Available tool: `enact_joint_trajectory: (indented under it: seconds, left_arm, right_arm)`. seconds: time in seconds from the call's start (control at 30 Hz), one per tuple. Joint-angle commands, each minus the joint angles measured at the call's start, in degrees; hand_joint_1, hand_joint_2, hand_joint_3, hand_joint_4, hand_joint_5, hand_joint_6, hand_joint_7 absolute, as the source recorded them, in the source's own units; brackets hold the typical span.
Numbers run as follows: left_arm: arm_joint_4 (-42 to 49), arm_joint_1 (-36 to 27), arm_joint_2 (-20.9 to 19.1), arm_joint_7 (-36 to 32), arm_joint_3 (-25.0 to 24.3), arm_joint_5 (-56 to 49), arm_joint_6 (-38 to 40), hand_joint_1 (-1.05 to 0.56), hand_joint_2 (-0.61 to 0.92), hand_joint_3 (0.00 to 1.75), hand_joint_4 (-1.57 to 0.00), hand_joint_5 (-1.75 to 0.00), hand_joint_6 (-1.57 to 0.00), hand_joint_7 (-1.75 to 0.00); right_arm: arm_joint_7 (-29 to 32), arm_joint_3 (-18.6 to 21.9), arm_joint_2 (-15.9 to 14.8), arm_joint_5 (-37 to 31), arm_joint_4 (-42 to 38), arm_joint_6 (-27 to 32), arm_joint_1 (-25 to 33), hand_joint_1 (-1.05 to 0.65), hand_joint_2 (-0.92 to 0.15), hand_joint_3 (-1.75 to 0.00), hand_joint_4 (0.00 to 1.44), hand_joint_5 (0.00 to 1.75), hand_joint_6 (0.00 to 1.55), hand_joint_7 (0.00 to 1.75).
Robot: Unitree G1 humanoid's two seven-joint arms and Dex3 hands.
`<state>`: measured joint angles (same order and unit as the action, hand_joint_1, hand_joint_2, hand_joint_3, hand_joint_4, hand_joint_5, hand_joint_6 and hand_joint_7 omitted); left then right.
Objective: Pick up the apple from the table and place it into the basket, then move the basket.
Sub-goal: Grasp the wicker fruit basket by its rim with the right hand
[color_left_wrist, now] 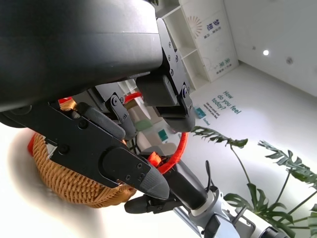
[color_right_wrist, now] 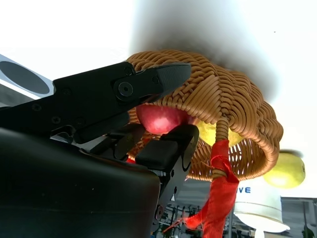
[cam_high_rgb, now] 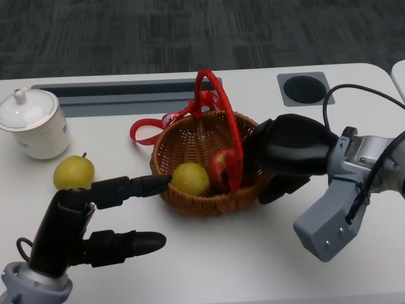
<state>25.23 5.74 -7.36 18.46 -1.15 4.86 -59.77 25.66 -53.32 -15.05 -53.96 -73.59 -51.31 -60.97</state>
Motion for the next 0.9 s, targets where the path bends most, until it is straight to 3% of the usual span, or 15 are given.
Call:
enact_joint_trajectory:
  seconds: [0.03, 0.1, 0.17, 0.27, 0.43, 0.6, 0.9]
  left_arm:
    - [-1.2, -0.75, -0.16, -1.39, -0.69, -0.04, -0.72, -0.5, 0.75, 0.0, -1.03, -0.06, -0.92, -0.02]
    - [-1.46, -0.77, 0.04, -1.77, -1.04, -0.29, -0.74, -0.51, 0.75, 0.0, -1.04, -0.06, -0.93, -0.02]
    - [-1.63, -0.78, 0.16, -2.05, -1.26, -0.35, -0.84, -0.51, 0.75, 0.0, -1.04, -0.06, -0.93, -0.02]
    - [-1.96, -0.83, 0.16, -2.18, -1.3, 0.1, -0.93, -0.5, 0.75, 0.0, -1.04, -0.06, -0.94, -0.02]
    - [-2.58, -0.93, -0.08, -1.96, -1.27, 1.16, -0.85, -0.46, 0.74, 0.0, -1.05, -0.06, -0.95, -0.02]
    - [-2.98, -1.12, -0.16, -1.83, -1.27, 1.7, -1.02, -0.44, 0.74, 0.0, -1.05, -0.06, -0.96, -0.02]
    - [-4.42, -2.15, 0.64, -4.14, -2.29, -0.98, -1.66, -0.45, 0.73, 0.0, -1.07, -0.06, -0.99, -0.02]
  right_arm:
    - [-2.02, -2.31, -0.19, -2.62, -0.42, -3.01, 4.85, -0.41, -0.92, -0.12, 1.14, 0.6, 1.02, 0.02]
    - [-1.08, -2.02, -1.32, -2.34, 0.17, -3.74, 5.7, -0.37, -0.92, -0.13, 1.02, 0.77, 0.97, 0.0]
    - [-0.67, -1.79, -2.11, -2.03, 0.64, -4.43, 6.41, -0.34, -0.92, -0.14, 0.98, 0.72, 0.92, 0.0]
    - [-1.31, -1.17, -2.78, -1.02, 0.98, -5.34, 7.31, -0.32, -0.92, -0.14, 0.98, 0.66, 0.9, 0.0]
    - [-3.5, 0.31, -3.42, 1.57, 1.25, -7.1, 8.57, -0.31, -0.92, -0.11, 0.99, 0.72, 0.93, 0.01]
    - [-3.26, -0.38, -3.08, 0.68, 1.61, -6.45, 8.65, -0.31, -0.92, -0.1, 0.92, 0.93, 0.94, 0.01]
    - [-7.21, 0.93, -0.7, 0.69, -1.12, -1.56, 7.4, -0.35, -0.92, -0.16, 0.93, 0.8, 0.93, 0.01]
